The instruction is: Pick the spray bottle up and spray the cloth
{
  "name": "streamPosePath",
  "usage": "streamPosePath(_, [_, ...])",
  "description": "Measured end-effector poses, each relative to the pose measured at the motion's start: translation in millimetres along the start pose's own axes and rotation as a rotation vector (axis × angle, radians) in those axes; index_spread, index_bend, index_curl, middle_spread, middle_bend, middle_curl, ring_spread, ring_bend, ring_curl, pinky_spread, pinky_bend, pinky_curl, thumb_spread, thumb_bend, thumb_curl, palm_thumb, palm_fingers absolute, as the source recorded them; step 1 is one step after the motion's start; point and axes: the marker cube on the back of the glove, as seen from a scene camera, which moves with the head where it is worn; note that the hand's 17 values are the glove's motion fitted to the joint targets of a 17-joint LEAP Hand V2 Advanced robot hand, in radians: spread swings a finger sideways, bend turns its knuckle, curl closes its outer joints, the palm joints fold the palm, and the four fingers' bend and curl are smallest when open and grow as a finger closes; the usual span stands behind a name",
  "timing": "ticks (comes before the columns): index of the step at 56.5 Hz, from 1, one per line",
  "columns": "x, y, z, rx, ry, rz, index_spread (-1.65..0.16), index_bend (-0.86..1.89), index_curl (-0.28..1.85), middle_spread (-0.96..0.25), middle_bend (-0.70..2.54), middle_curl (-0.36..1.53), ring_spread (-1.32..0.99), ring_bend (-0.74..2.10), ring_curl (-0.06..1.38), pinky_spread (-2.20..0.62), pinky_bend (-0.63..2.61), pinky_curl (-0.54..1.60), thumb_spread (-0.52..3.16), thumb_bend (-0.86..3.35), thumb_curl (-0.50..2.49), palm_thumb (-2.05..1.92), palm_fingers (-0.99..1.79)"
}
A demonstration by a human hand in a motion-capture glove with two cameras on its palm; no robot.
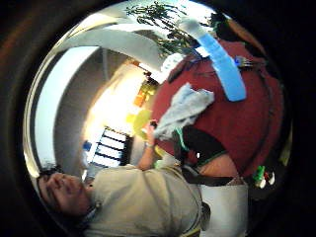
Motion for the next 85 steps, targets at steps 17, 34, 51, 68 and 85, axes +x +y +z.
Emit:
streamPosePath(17, [13.0,-80.9,43.2,0.096,-0.358,0.166,-0.34,0.06,0.20,0.01,0.20,0.38,-0.05,0.45,0.39,0.14,0.42,0.39,1.03,-0.02,0.45,0.72,0.50])
streamPosePath(34, [21.6,-140.9,70.2,0.256,-0.498,0.231,-0.26,0.10,0.18,0.04,0.24,0.38,-0.02,0.46,0.38,0.16,0.36,0.36,0.92,-0.03,0.44,0.77,0.42])
streamPosePath(51, [43.2,-188.7,84.7,0.407,-0.452,0.143,-0.24,0.04,0.12,-0.02,0.25,0.38,-0.11,0.62,0.40,0.03,0.56,0.40,0.86,-0.04,0.41,0.70,0.77])
streamPosePath(68, [16.4,-213.3,65.7,0.403,-0.503,0.216,-0.23,0.29,0.30,-0.13,0.56,0.50,-0.14,0.65,0.44,-0.19,0.42,0.39,0.64,0.04,0.53,0.99,1.41])
streamPosePath(85, [-94.6,-190.3,14.1,-0.177,-0.232,0.033,-0.23,0.42,0.44,-0.16,0.66,0.55,-0.16,0.75,0.49,-0.25,0.45,0.43,0.40,-0.02,0.65,1.01,1.41])
